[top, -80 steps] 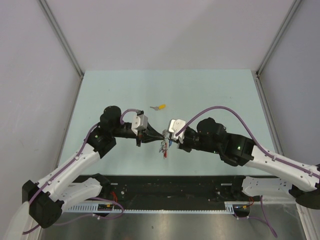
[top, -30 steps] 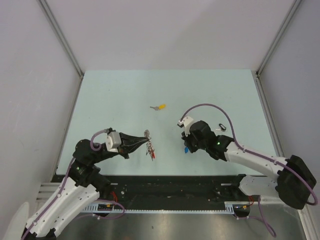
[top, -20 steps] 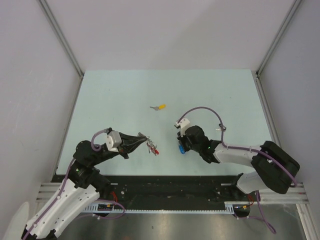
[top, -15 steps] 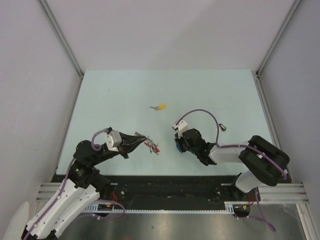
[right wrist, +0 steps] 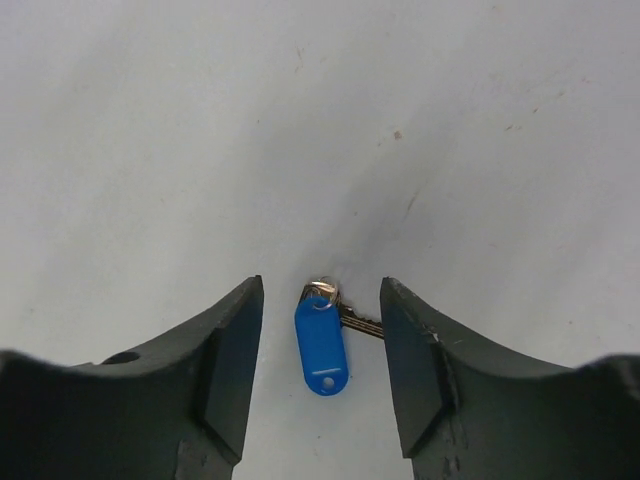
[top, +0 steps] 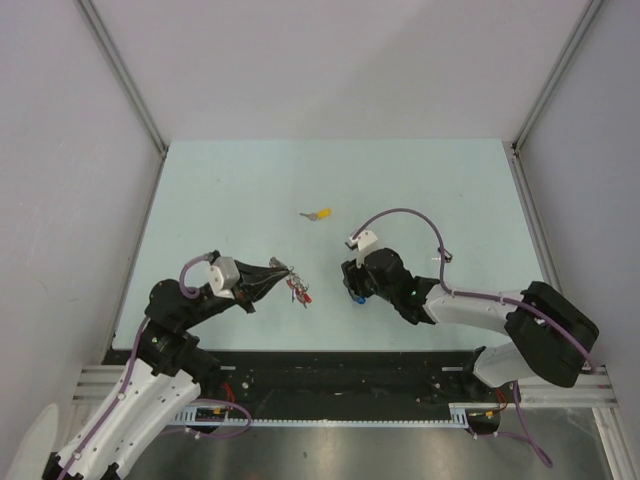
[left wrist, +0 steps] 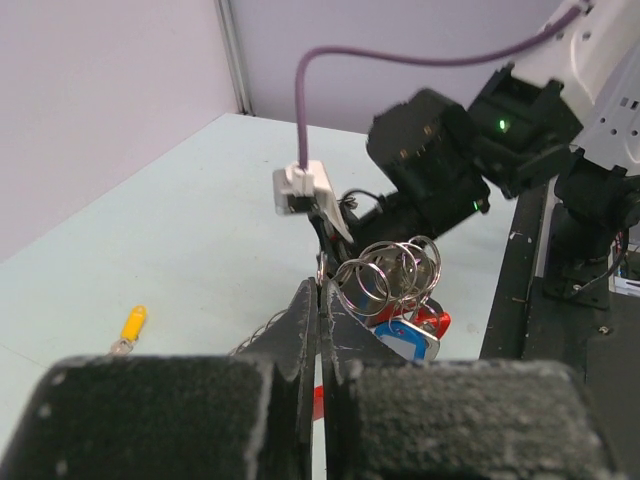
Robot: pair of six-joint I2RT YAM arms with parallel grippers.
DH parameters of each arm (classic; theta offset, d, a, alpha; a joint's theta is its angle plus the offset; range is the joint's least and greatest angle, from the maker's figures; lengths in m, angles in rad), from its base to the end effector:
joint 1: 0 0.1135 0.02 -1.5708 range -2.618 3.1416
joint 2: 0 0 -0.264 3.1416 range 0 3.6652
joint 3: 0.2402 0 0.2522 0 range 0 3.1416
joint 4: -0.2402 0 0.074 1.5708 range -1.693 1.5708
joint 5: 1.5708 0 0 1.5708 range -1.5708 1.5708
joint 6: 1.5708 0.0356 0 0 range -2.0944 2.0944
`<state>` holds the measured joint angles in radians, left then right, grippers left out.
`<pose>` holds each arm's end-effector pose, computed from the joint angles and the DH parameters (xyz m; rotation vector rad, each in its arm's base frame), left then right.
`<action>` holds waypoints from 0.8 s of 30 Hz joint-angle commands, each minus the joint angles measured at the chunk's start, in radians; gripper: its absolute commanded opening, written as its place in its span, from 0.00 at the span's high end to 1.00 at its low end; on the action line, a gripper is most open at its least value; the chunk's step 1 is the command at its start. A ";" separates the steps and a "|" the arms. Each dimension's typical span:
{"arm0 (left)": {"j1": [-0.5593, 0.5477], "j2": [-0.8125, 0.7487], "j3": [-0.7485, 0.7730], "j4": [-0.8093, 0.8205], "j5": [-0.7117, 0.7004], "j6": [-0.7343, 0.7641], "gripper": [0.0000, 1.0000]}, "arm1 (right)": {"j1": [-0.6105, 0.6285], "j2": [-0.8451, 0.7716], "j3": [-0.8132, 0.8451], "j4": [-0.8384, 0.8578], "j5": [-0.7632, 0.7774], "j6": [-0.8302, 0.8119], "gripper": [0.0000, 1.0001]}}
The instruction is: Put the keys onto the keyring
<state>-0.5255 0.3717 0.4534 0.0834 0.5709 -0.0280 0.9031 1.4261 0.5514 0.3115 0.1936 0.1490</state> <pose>0.0905 -0.0747 0.3063 0.8185 1.2433 -0.8507 0.1770 0.2134 0.1671 -0.6838 2.0389 0.4141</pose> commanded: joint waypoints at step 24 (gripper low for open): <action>0.022 -0.034 0.008 0.033 0.032 -0.026 1.00 | -0.271 0.356 0.696 -0.928 -0.535 0.104 0.59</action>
<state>-0.5137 0.3546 0.4534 0.0864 0.5854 -0.0311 0.6456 1.7462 1.1736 -0.5533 -0.2436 0.2619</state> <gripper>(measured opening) 0.005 0.429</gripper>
